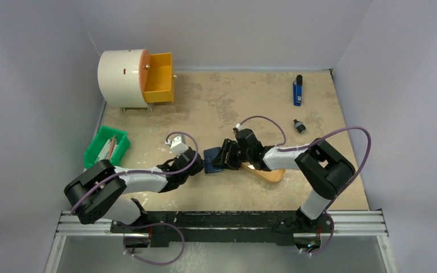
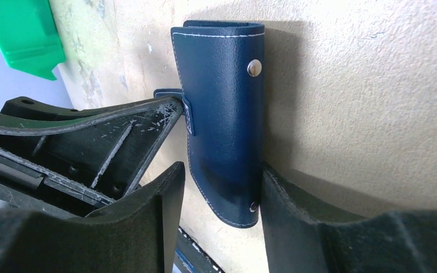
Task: Put the credit cards into the card holder
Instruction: Close the card holder at the center of the board.
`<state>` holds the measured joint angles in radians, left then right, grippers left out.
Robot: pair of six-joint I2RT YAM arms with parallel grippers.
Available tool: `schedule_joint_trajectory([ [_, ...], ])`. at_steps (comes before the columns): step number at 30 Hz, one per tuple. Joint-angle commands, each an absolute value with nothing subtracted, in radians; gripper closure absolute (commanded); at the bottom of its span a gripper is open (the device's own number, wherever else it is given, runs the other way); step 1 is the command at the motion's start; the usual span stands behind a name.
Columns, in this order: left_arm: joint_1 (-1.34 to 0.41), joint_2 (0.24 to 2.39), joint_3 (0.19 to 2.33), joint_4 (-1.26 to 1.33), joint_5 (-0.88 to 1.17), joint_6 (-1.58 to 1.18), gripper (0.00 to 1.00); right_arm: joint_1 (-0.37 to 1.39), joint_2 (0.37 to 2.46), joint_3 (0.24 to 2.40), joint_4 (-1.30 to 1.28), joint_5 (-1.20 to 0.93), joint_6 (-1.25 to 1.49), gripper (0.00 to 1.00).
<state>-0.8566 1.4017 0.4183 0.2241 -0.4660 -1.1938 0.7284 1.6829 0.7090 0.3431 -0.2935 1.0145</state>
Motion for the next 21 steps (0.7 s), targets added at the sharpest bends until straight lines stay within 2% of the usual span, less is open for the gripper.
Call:
schedule_joint_trajectory([
  [1, -0.848, 1.447, 0.374, 0.108, -0.456, -1.189, 0.85, 0.728, 1.722, 0.672, 0.424, -0.304, 1.049, 0.50],
  [7, -0.850, 1.449, 0.371, 0.112, -0.453, -1.190, 0.85, 0.729, 1.715, 0.665, 0.477, -0.309, 1.047, 0.56],
  [13, -0.849, 1.452, 0.365, 0.117, -0.451, -1.193, 0.85, 0.729, 1.709, 0.658, 0.544, -0.333, 1.052, 0.53],
  [21, -0.849, 1.466, 0.364, 0.131, -0.442, -1.198, 0.85, 0.730, 1.739, 0.650, 0.634, -0.384, 1.074, 0.59],
])
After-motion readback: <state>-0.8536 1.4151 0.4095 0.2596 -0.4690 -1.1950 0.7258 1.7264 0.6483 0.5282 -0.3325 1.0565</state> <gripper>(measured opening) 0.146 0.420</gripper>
